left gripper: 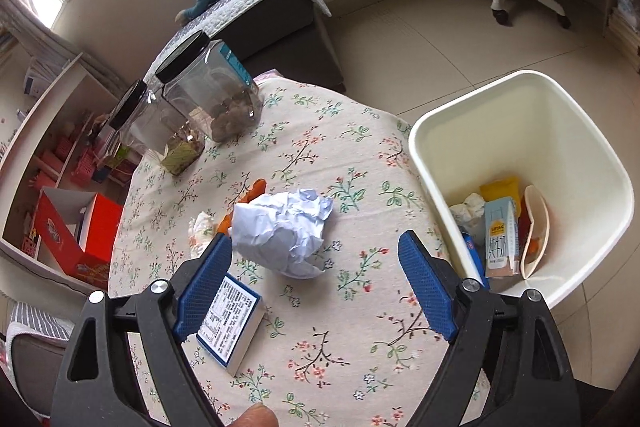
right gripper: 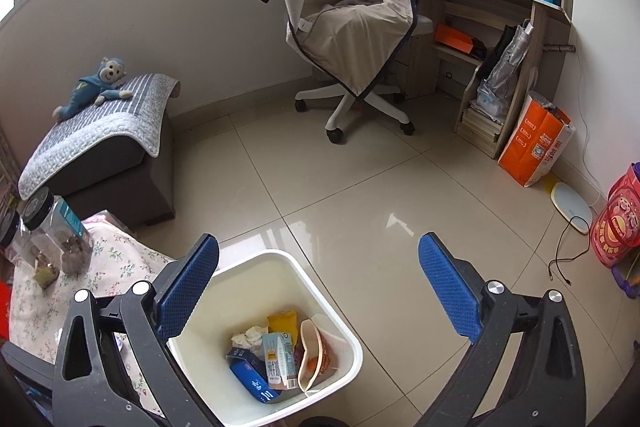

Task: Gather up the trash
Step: 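Grasp the blue-and-white medicine box with the left gripper while the right grasps the crumpled paper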

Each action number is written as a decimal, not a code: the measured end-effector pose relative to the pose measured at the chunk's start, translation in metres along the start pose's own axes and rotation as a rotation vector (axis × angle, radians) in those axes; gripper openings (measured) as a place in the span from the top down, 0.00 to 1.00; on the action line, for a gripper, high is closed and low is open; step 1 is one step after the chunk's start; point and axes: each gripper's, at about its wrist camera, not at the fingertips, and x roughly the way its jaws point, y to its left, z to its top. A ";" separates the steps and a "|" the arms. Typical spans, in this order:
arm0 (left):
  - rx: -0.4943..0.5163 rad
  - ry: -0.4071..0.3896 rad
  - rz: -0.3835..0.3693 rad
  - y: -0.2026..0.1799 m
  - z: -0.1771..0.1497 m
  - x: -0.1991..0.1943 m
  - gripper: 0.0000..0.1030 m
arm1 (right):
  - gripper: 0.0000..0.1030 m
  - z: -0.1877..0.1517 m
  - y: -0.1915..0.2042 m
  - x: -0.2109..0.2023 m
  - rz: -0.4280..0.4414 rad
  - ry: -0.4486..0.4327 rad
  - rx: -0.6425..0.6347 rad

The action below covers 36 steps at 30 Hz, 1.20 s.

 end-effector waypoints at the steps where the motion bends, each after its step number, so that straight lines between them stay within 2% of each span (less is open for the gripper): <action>1: -0.009 0.013 -0.006 0.008 -0.003 0.003 0.20 | 0.07 -0.001 0.006 0.000 0.005 0.004 -0.014; 7: -0.068 0.141 -0.067 0.062 -0.031 0.032 0.20 | 0.07 -0.011 0.044 -0.004 0.039 0.029 -0.128; 12: -0.081 0.312 -0.200 0.099 -0.055 0.070 0.20 | 0.07 -0.025 0.080 -0.003 0.097 0.083 -0.241; 17: -0.071 0.407 -0.285 0.115 -0.074 0.098 0.20 | 0.07 -0.042 0.118 0.003 0.178 0.169 -0.343; 21: -0.083 0.424 -0.361 0.120 -0.080 0.107 0.20 | 0.07 -0.059 0.148 0.005 0.200 0.203 -0.451; 26: -0.069 0.420 -0.392 0.119 -0.085 0.111 0.20 | 0.07 -0.078 0.181 0.007 0.226 0.236 -0.566; 30: -0.074 0.424 -0.411 0.126 -0.091 0.116 0.33 | 0.07 -0.094 0.205 0.013 0.250 0.283 -0.642; 36: -0.116 0.405 -0.443 0.159 -0.105 0.120 0.38 | 0.07 -0.112 0.236 0.018 0.283 0.332 -0.710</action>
